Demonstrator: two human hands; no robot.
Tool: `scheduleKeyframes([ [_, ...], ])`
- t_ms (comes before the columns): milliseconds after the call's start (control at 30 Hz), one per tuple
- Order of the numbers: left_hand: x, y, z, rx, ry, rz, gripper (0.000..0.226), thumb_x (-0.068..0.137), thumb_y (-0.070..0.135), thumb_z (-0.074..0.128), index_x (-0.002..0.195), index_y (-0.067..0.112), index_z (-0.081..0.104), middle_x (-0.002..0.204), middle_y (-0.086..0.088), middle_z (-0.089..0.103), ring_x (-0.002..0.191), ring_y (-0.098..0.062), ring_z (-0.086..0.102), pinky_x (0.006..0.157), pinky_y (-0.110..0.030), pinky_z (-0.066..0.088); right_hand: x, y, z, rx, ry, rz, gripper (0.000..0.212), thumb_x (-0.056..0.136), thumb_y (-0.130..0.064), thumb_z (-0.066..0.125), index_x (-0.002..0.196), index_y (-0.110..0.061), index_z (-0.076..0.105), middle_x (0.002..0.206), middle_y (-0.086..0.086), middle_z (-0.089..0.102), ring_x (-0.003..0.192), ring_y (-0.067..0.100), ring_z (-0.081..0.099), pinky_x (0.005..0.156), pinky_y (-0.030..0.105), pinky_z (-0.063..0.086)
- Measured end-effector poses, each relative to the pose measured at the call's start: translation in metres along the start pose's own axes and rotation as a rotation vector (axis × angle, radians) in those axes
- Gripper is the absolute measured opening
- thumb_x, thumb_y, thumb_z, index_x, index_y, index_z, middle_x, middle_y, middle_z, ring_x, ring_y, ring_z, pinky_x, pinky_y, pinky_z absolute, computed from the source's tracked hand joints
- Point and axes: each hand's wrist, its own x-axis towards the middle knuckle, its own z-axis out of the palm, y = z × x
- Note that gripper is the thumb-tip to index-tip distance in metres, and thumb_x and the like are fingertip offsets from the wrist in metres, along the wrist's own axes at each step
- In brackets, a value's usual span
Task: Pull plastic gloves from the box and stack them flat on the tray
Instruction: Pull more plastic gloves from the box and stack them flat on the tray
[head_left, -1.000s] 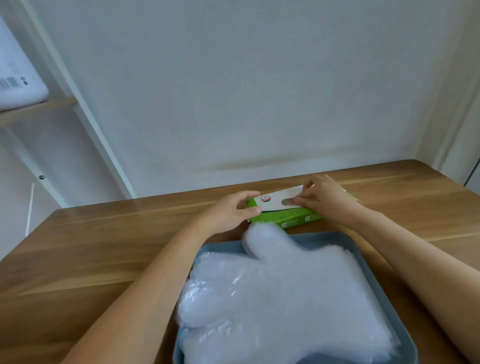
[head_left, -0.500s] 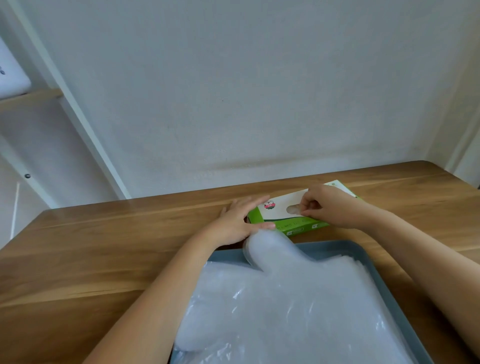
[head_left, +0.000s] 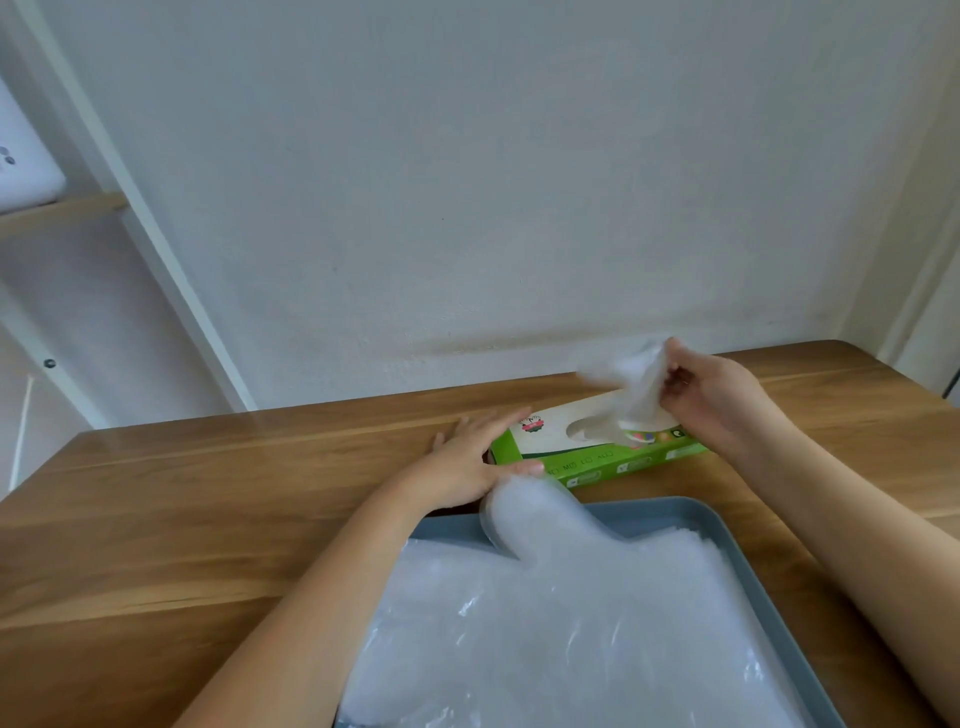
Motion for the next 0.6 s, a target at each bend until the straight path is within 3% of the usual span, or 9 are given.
scheduleKeyframes([
  [100,0.0,0.001,0.0,-0.01,-0.008,-0.01,0.068,0.088,0.055,0.057,0.146,0.052,0.022,0.162,0.009,0.009,0.149,-0.014,-0.009,0.116,-0.046,-0.011,0.011,-0.004,-0.008,0.41,0.181,0.044,0.015,0.098,-0.014,0.049,0.091,-0.003,0.056,0.085,0.004,0.06,0.078,0.013,0.062,0.078,0.026,0.054],
  [167,0.0,0.0,0.001,-0.007,-0.008,-0.011,0.069,0.088,0.056,0.057,0.146,0.052,0.021,0.162,0.009,0.008,0.149,-0.015,-0.011,0.116,-0.047,-0.011,0.013,-0.005,-0.009,0.489,0.187,0.053,0.014,0.099,-0.014,0.047,0.101,-0.002,0.055,0.103,0.008,0.064,0.092,0.018,0.066,0.083,0.032,0.054],
  [267,0.001,-0.002,-0.001,0.0,-0.009,-0.012,0.07,0.086,0.058,0.056,0.146,0.053,0.021,0.162,0.009,0.009,0.149,-0.014,-0.009,0.117,-0.048,-0.01,0.009,-0.008,-0.001,0.462,0.105,0.034,0.015,0.099,-0.014,0.047,0.102,-0.003,0.056,0.094,0.007,0.071,0.083,0.018,0.071,0.071,0.029,0.057],
  [367,0.0,-0.002,0.001,0.008,-0.008,-0.008,0.07,0.086,0.059,0.056,0.145,0.053,0.02,0.162,0.008,0.009,0.149,-0.015,-0.008,0.117,-0.049,-0.01,0.0,-0.012,0.005,0.253,-0.005,0.009,0.016,0.097,-0.017,0.05,0.098,-0.005,0.061,0.082,0.003,0.073,0.075,0.012,0.071,0.064,0.021,0.056],
  [467,0.001,-0.002,-0.001,0.006,-0.021,-0.015,0.07,0.087,0.058,0.056,0.146,0.052,0.021,0.162,0.01,0.01,0.149,-0.016,-0.005,0.119,-0.05,-0.008,-0.008,-0.013,0.006,-0.102,-0.091,-0.048,0.02,0.093,-0.022,0.056,0.104,-0.007,0.064,0.094,0.004,0.071,0.081,0.013,0.069,0.071,0.023,0.054],
  [533,0.003,-0.001,-0.009,-0.021,-0.063,-0.017,0.069,0.087,0.054,0.059,0.147,0.049,0.024,0.16,0.011,0.018,0.149,-0.017,0.005,0.121,-0.047,0.003,-0.012,-0.013,0.008,-0.394,-0.111,-0.125,0.018,0.086,-0.021,0.064,0.099,-0.008,0.067,0.094,0.004,0.073,0.087,0.017,0.07,0.078,0.025,0.053],
  [600,0.005,0.005,-0.018,-0.047,-0.073,-0.016,0.063,0.089,0.044,0.063,0.146,0.039,0.035,0.153,0.009,0.035,0.142,-0.015,0.028,0.118,-0.032,0.02,-0.017,-0.014,0.012,-0.551,-0.084,-0.19,0.011,0.08,-0.016,0.073,0.085,-0.008,0.069,0.09,0.007,0.074,0.088,0.021,0.07,0.084,0.029,0.052],
])
